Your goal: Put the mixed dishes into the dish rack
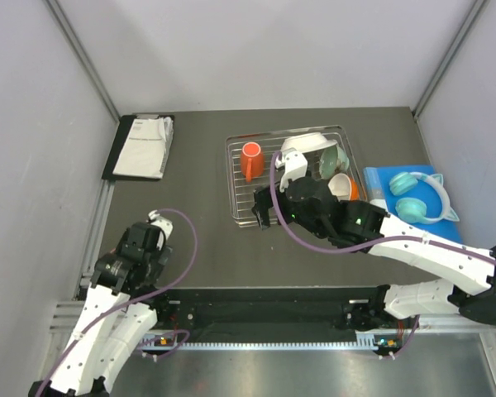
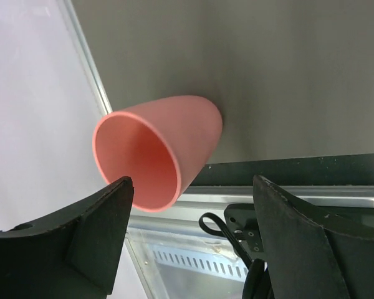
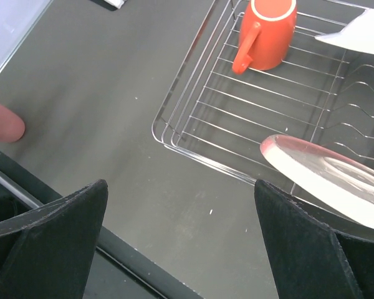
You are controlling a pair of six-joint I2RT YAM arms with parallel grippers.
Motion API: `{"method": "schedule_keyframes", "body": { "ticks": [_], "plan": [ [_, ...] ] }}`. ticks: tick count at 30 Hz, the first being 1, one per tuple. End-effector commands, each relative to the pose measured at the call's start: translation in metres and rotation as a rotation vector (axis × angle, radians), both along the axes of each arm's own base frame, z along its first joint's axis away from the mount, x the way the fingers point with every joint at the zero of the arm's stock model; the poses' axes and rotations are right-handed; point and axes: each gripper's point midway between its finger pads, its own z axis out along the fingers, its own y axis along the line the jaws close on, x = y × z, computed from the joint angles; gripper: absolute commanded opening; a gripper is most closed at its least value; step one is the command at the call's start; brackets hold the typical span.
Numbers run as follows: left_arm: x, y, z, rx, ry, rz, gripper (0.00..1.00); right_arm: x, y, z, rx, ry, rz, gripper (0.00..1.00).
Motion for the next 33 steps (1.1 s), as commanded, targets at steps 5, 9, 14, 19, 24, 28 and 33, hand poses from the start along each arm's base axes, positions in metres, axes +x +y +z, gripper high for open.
{"method": "schedule_keyframes", "body": {
  "ticks": [5,9,14,19,24,28,33],
  "plan": [
    [0.023,-0.011,-0.016,0.001,0.012,-0.086,0.82,-0.005,-0.006,0.034,0.075,-0.036,-0.025,1.0],
    [0.024,-0.012,-0.019,0.002,0.03,-0.096,0.85,-0.005,-0.009,0.032,0.061,-0.034,-0.032,1.0],
    [0.023,-0.011,-0.025,0.011,0.067,-0.081,0.85,-0.004,-0.012,0.028,0.039,-0.037,-0.04,1.0],
    [0.023,-0.01,-0.033,0.019,0.109,-0.079,0.69,-0.004,-0.015,0.021,0.015,-0.035,-0.045,1.0],
    [0.022,-0.008,-0.039,0.022,0.13,-0.057,0.59,-0.002,-0.022,0.015,-0.004,-0.039,-0.066,1.0],
    [0.021,-0.008,-0.046,0.018,0.164,-0.051,0.4,-0.003,-0.027,0.011,-0.013,-0.039,-0.073,1.0],
    [0.021,-0.011,-0.057,0.018,0.229,-0.101,0.0,-0.005,-0.033,0.003,-0.023,-0.036,-0.079,0.99]
  ]
}}
